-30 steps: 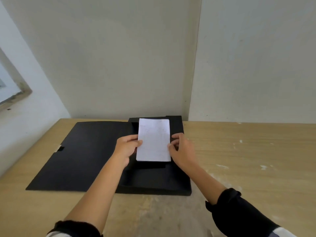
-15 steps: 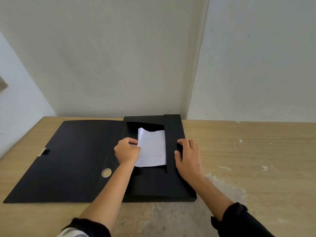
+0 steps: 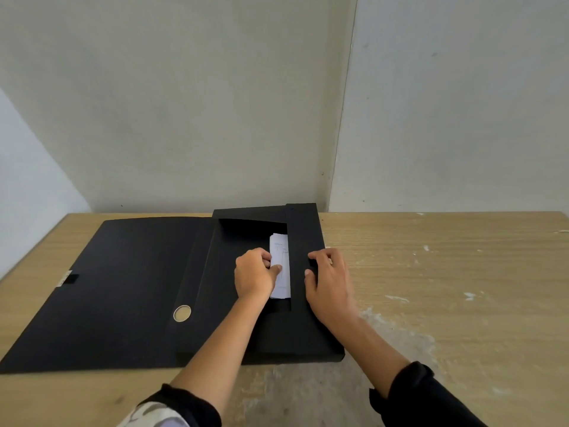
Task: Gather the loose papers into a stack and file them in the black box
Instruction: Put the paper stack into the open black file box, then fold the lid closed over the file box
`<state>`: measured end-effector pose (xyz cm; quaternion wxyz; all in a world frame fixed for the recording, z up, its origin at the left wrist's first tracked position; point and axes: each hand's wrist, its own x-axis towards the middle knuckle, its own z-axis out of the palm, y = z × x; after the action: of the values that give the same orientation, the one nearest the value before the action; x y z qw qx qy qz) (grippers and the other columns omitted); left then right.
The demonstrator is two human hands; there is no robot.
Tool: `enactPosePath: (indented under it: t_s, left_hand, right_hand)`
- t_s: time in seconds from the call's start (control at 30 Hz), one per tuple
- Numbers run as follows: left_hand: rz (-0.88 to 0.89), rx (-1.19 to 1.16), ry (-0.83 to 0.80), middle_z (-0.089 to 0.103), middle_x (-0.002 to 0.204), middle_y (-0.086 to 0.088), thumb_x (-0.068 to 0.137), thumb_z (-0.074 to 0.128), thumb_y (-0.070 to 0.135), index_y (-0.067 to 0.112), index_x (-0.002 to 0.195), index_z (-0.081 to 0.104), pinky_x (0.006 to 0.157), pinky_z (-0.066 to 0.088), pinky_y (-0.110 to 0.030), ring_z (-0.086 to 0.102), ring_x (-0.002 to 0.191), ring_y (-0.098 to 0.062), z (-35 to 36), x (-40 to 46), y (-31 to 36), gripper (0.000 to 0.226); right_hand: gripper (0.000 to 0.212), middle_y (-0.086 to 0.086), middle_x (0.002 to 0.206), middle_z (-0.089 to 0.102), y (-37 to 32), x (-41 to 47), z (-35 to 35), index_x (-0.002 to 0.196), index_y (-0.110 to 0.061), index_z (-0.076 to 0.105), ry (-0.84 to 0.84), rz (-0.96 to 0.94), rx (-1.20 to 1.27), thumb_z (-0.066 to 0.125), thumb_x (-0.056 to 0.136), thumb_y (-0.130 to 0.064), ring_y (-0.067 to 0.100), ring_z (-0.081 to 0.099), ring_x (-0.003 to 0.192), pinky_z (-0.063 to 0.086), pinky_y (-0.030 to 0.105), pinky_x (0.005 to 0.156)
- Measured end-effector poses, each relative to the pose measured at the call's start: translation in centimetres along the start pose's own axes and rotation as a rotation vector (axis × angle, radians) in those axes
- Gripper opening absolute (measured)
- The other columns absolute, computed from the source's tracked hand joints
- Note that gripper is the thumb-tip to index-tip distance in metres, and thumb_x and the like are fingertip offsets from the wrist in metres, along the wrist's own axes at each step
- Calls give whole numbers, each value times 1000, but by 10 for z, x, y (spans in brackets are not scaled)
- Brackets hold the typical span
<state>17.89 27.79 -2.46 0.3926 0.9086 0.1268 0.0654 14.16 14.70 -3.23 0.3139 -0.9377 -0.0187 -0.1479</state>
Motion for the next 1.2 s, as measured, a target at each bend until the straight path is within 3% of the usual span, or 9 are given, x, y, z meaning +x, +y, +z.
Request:
enactPosePath:
  t_s: [0.27, 0.37, 0.5, 0.67, 0.8, 0.87, 1.0, 1.07, 1.2]
  left_hand:
    - [58, 83, -7, 71, 100, -13, 86, 60, 17, 5, 103, 67, 73, 47, -28, 66, 90, -24, -26, -11, 0, 21]
    - [118, 75, 107, 71, 98, -11, 87, 55, 8, 8, 97, 69, 73, 45, -26, 65, 88, -23, -61, -31, -17, 17]
    - [118, 14, 245, 68, 94, -15, 83, 53, -2, 4, 92, 67, 74, 46, -28, 62, 82, -25, -100, -73, -53, 18]
    - [-38, -25, 340, 62, 97, -20, 82, 59, 3, 1, 93, 62, 79, 42, -35, 57, 92, -34, -107, -106, -86, 11]
    - [-376, 10, 412, 47, 121, -24, 78, 67, 33, -1, 111, 49, 90, 39, -45, 42, 111, -40, -99, -115, -95, 51]
    - [-506, -65, 446, 40, 129, -27, 73, 72, 36, -5, 120, 38, 97, 33, -45, 37, 117, -41, -97, -114, -92, 71]
    - [-590, -511, 583, 30, 142, -24, 61, 84, 15, 4, 138, 20, 106, 38, -49, 35, 129, -39, -96, -105, -91, 101]
    - [-616, -620, 602, 33, 145, -21, 57, 86, 11, 7, 141, 16, 107, 39, -48, 38, 131, -36, -97, -106, -93, 110]
    - [-483, -636, 587, 45, 136, -20, 56, 85, 5, 8, 136, 27, 103, 43, -47, 48, 122, -33, -99, -106, -95, 99]
  right_hand:
    - [28, 3, 118, 53, -12, -9, -8, 116, -12, 53, -1, -78, -71, 44, 92, -22, 16, 47, 110, 45, 28, 91]
    - [29, 4, 118, 56, -30, -33, -9, 117, -12, 55, -69, -158, -49, 45, 92, -21, 17, 50, 110, 44, 30, 97]
    - [25, 4, 113, 60, -52, -70, -3, 112, -14, 58, -111, -156, 24, 49, 90, -23, 18, 54, 105, 47, 33, 93]
    - [31, 6, 118, 61, -57, -91, 4, 118, -13, 56, -139, -163, 19, 50, 90, -23, 21, 54, 111, 37, 41, 107]
    - [30, 8, 117, 62, -56, -95, 8, 117, -11, 57, -102, -179, 12, 49, 91, -22, 22, 54, 112, 40, 39, 105]
    - [30, 8, 117, 62, -56, -95, 9, 118, -11, 57, -104, -183, 6, 48, 92, -23, 22, 54, 111, 43, 38, 101]
    - [31, 6, 119, 60, -51, -94, 10, 120, -12, 55, -123, -187, 9, 48, 92, -25, 20, 53, 111, 46, 34, 94]
    - [32, 6, 119, 60, -49, -92, 10, 120, -13, 55, -130, -195, 8, 49, 92, -26, 19, 53, 111, 46, 32, 91]
    - [33, 6, 119, 61, -48, -90, 8, 120, -13, 56, -137, -195, 27, 52, 91, -26, 19, 54, 111, 45, 29, 89]
